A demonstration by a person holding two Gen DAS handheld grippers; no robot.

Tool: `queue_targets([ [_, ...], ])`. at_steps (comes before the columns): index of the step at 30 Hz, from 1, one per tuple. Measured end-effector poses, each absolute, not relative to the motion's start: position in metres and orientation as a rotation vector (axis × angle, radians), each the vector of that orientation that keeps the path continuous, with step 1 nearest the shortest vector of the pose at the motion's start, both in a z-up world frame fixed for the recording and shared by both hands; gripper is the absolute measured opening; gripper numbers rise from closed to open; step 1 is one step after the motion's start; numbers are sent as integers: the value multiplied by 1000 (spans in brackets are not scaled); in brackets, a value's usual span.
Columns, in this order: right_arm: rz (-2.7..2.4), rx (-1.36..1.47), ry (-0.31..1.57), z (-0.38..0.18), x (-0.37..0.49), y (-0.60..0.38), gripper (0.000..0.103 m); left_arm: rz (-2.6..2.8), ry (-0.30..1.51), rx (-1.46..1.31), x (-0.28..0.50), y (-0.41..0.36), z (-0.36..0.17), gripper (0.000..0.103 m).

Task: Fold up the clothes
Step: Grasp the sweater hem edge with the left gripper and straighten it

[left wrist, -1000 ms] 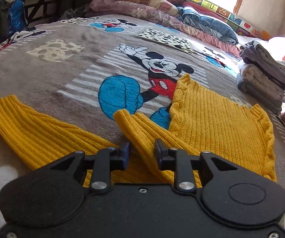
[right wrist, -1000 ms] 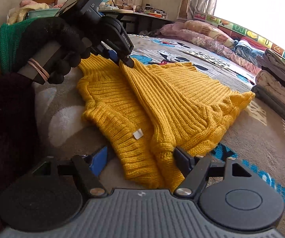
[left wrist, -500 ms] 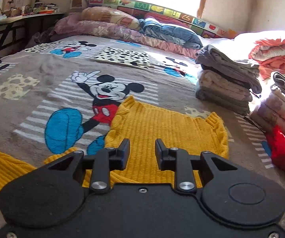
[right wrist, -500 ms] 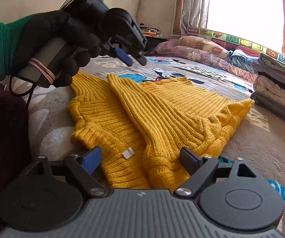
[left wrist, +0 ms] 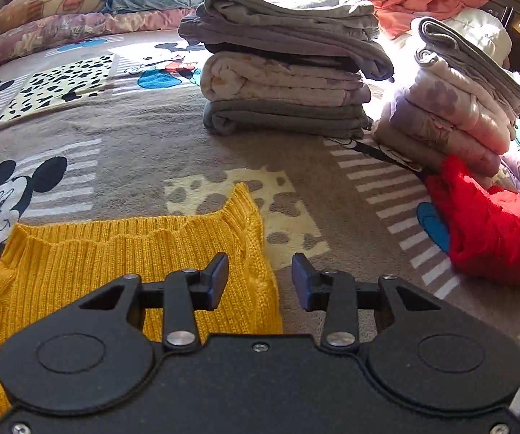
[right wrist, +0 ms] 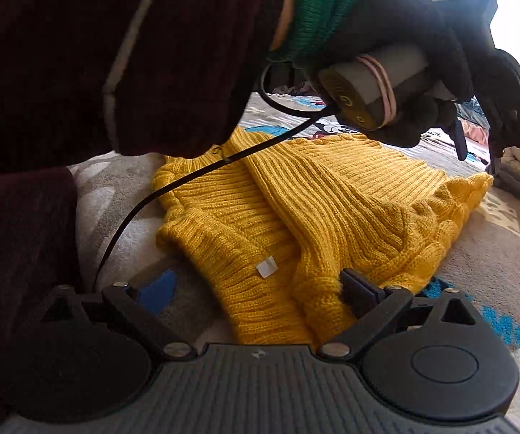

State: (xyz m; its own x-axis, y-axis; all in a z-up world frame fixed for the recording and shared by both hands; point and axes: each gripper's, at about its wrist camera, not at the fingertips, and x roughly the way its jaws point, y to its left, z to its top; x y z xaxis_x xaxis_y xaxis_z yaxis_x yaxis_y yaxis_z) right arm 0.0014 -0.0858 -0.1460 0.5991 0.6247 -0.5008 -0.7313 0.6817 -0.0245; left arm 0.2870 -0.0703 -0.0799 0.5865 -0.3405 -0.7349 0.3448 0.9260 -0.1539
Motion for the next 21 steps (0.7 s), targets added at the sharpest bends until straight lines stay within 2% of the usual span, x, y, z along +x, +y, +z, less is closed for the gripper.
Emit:
queue_targets([
  [1,798,-236,484,-146,1,-86,97,-402,875,-1,296,-71,-84,34],
  [2,801,-232,483,-147,0,-86,98,-405,895,-8,304,-72,-87,27],
  [3,805,-227,482,-147,-1,-86,99,-406,907,-9,309,-71,-91,10],
  [4,810,-220,480,-148,-1,-87,99,-405,909,-11,313,-70,-93,5],
  [9,837,-172,484,-146,6,-95,99,-405,854,-169,317,-33,-103,5],
  [16,869,-120,502,-142,16,-98,100,-354,864,-444,318,18,-132,5],
  [21,878,-113,509,-141,18,-100,100,-359,898,-374,322,12,-129,9],
])
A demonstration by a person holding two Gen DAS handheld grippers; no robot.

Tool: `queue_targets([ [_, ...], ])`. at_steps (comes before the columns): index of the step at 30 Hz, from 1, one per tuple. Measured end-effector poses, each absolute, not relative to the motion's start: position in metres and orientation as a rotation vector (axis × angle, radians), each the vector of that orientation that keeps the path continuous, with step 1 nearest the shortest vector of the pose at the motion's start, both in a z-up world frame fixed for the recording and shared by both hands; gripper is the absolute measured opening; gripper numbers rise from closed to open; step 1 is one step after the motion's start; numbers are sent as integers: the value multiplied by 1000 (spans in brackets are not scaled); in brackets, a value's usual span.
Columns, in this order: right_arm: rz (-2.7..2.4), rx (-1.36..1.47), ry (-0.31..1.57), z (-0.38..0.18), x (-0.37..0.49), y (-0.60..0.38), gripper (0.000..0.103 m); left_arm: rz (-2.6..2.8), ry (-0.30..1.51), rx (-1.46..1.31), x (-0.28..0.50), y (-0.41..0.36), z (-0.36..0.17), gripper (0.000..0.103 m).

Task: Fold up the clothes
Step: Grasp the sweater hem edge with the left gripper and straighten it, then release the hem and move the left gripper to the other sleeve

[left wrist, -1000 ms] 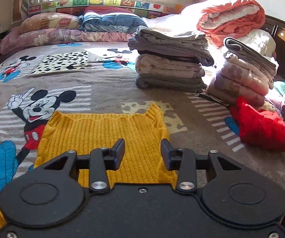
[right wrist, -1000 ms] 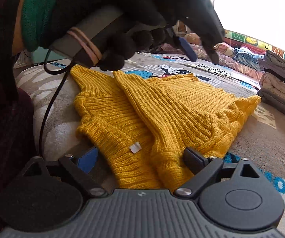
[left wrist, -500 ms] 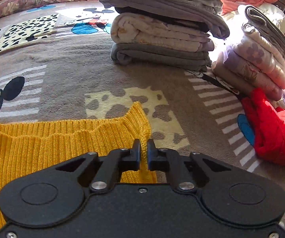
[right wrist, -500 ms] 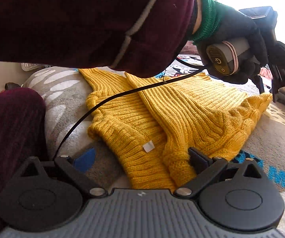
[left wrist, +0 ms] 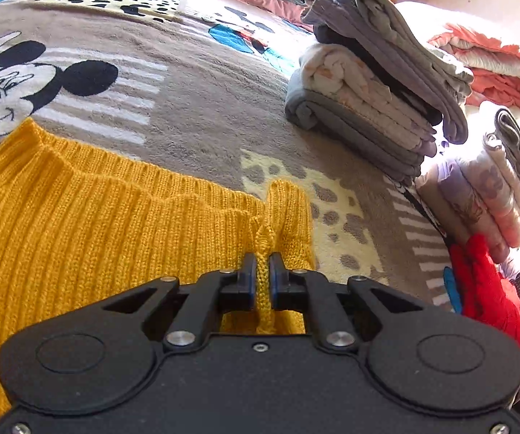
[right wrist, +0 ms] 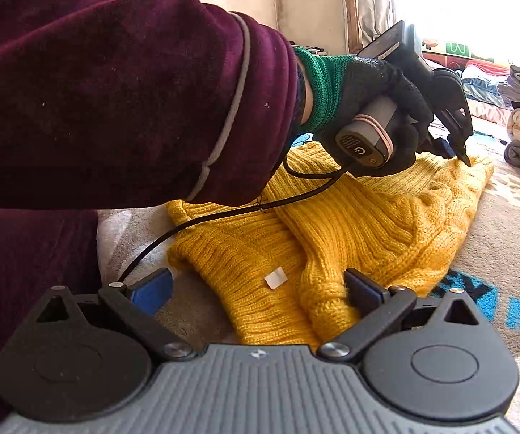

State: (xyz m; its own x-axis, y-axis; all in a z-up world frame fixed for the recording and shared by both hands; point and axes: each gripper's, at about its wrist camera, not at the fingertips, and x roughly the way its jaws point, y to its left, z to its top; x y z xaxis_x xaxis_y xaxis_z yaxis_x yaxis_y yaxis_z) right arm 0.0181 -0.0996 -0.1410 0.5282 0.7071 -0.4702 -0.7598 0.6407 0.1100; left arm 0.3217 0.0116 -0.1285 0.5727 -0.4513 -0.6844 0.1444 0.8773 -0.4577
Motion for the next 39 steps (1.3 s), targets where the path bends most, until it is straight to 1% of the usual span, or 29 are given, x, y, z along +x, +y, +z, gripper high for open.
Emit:
queue_targets([
  [1,879,-114,508,-141,18,-100,100,-363,906,-371,325,11,-125,10],
  [3,880,-114,508,-141,18,-99,101,-358,903,-326,334,5,-117,21],
  [7,883,-115,506,-142,18,-100,102,-385,944,-241,359,-17,-107,22],
  [10,884,-116,505,-142,18,-102,102,-392,985,-162,369,-27,-110,23],
  [11,885,-115,506,-142,19,-102,103,-399,976,-153,369,-28,-109,12],
  [12,886,-114,506,-142,19,-102,103,-407,963,-149,368,-29,-108,4],
  [16,886,-108,508,-144,21,-99,103,-340,818,-469,353,6,-106,4],
  [18,886,-105,508,-145,22,-95,103,-255,834,-591,351,19,-125,4],
  [20,886,-108,507,-147,21,-94,103,-213,877,-608,351,22,-143,4],
  [22,885,-114,506,-148,21,-91,103,-205,884,-606,354,22,-143,6],
  [23,884,-117,506,-148,20,-91,103,-212,890,-574,356,19,-139,9],
  [25,882,-121,504,-148,20,-91,103,-232,903,-492,361,12,-130,9],
  [27,879,-122,503,-148,20,-91,103,-246,855,-381,353,8,-110,9],
  [29,877,-120,501,-147,19,-93,103,-301,804,-297,333,6,-95,9],
  [32,879,-112,500,-146,18,-96,103,-382,780,-187,300,-1,-81,9],
  [36,881,-114,499,-146,18,-94,103,-460,803,-39,270,-23,-91,9],
  [38,882,-113,499,-146,18,-94,103,-406,844,60,278,-38,-111,9],
  [39,883,-113,499,-146,18,-94,103,-399,852,72,283,-41,-120,11],
])
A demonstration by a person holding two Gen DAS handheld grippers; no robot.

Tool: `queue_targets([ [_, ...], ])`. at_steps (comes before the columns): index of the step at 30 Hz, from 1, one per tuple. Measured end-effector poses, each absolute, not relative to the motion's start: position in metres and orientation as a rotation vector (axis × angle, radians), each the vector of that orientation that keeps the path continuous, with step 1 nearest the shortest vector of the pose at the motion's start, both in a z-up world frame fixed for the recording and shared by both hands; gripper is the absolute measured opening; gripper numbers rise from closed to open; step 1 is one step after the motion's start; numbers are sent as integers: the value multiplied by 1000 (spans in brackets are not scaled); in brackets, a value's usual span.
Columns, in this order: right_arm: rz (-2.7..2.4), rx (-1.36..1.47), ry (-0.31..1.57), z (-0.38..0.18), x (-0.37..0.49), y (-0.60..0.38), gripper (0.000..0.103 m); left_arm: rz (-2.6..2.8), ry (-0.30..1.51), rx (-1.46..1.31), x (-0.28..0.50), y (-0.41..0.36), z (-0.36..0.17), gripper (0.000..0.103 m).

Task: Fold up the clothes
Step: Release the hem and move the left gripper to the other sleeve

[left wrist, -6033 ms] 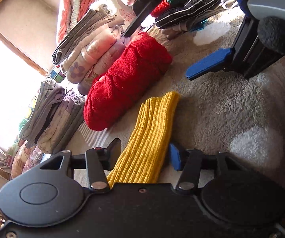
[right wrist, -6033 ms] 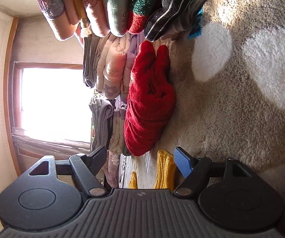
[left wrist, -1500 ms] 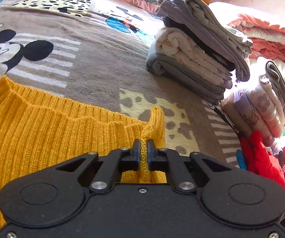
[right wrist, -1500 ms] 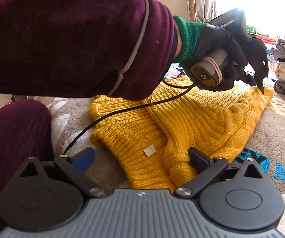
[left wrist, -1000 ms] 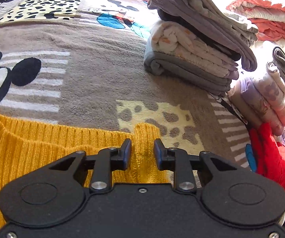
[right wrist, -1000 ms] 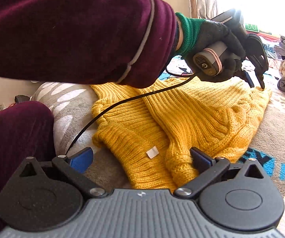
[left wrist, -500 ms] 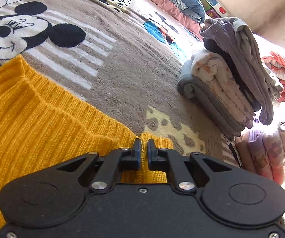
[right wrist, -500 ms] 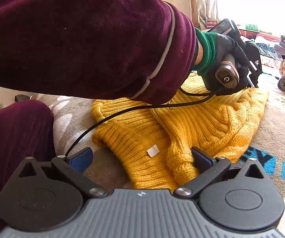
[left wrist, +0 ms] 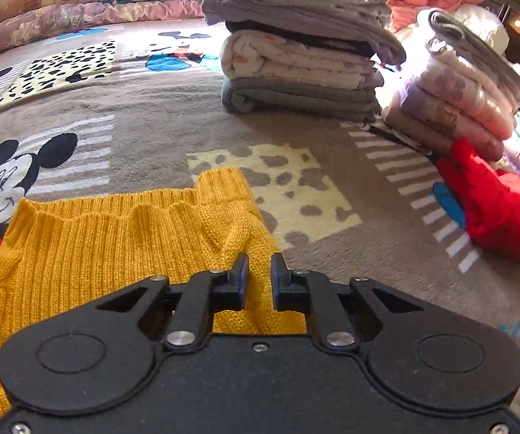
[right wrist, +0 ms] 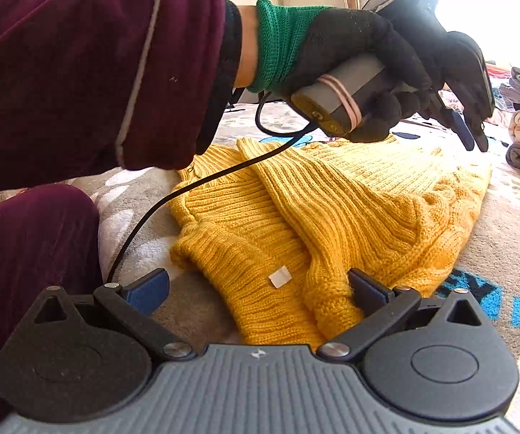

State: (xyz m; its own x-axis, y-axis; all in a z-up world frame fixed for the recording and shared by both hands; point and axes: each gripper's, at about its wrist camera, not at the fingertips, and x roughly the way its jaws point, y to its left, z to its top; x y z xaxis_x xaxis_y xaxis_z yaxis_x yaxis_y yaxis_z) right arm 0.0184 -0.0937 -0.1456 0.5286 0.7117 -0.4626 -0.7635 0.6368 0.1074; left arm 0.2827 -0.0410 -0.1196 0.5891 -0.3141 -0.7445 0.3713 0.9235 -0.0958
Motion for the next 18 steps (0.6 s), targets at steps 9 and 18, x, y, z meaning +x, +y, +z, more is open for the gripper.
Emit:
queue_targets([
  [9,892,-133,483,-146,14,-96,103,-369,712,-4,222,-16,-78,12],
  [18,903,-152,458,-135,4,-105,102,-437,777,42,144,-26,-125,15],
])
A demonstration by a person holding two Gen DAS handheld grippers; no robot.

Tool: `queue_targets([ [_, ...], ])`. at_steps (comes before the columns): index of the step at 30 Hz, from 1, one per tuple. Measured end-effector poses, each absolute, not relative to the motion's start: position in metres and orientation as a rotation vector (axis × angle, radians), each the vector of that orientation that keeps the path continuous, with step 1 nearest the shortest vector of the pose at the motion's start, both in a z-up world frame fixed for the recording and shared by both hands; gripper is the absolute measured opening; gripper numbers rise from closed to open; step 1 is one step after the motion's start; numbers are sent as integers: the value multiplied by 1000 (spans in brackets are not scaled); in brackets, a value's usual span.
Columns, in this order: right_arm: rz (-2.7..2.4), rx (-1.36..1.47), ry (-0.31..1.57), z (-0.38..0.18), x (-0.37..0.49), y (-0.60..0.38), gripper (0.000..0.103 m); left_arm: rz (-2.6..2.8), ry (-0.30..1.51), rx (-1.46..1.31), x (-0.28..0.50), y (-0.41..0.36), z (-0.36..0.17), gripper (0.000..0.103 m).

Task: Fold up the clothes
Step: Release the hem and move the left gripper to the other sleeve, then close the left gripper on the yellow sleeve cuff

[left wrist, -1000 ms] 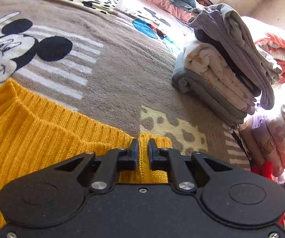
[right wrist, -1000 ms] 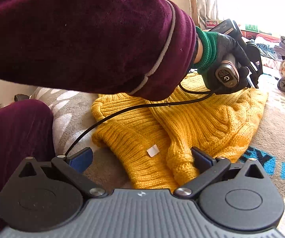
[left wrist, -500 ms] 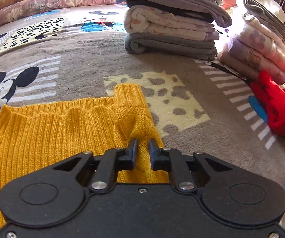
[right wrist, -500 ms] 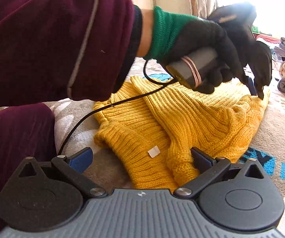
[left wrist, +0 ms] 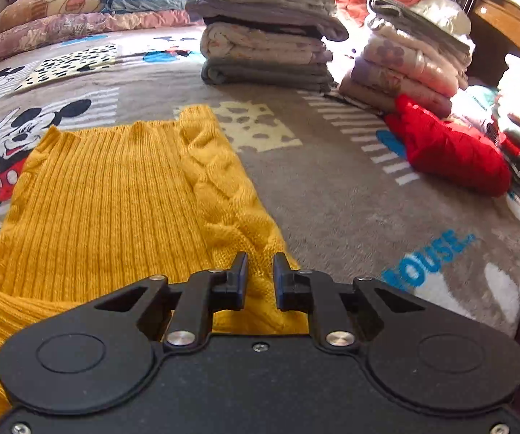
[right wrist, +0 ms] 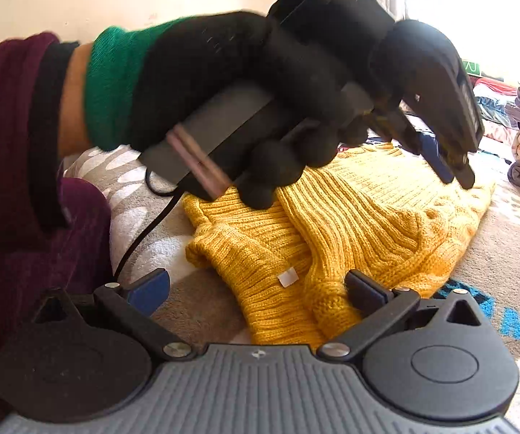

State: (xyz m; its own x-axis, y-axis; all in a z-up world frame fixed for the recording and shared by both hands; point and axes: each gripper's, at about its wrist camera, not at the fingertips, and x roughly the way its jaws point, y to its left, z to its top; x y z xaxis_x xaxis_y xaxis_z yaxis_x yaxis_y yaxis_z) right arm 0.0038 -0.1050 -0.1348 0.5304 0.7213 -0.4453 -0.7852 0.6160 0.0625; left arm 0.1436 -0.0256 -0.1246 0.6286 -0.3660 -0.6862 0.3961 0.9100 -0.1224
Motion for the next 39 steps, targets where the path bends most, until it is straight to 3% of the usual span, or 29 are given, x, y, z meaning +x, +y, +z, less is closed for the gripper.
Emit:
queue_targets([
  [8,919,-127,454,-120,-15,-130,95,-316,667,-314,106,40,-95,19],
  [13,874,-119,394,-99,-25,-150,95,-204,621,-394,74,89,-82,43],
  [18,723,-71,393,-96,-10,-170,91,-55,587,-525,54,136,-79,44],
  [21,649,44,413,-101,7,-184,79,0,594,-635,46,157,-87,45],
  [22,634,81,420,-104,13,-191,71,11,601,-666,44,162,-91,45],
  [26,573,153,447,-125,34,-195,64,6,638,-742,41,170,-107,45],
  [36,489,82,478,-129,84,-169,55,29,589,-858,44,185,-128,45],
  [39,488,9,543,-138,106,-154,43,42,574,-900,47,190,-135,44],
])
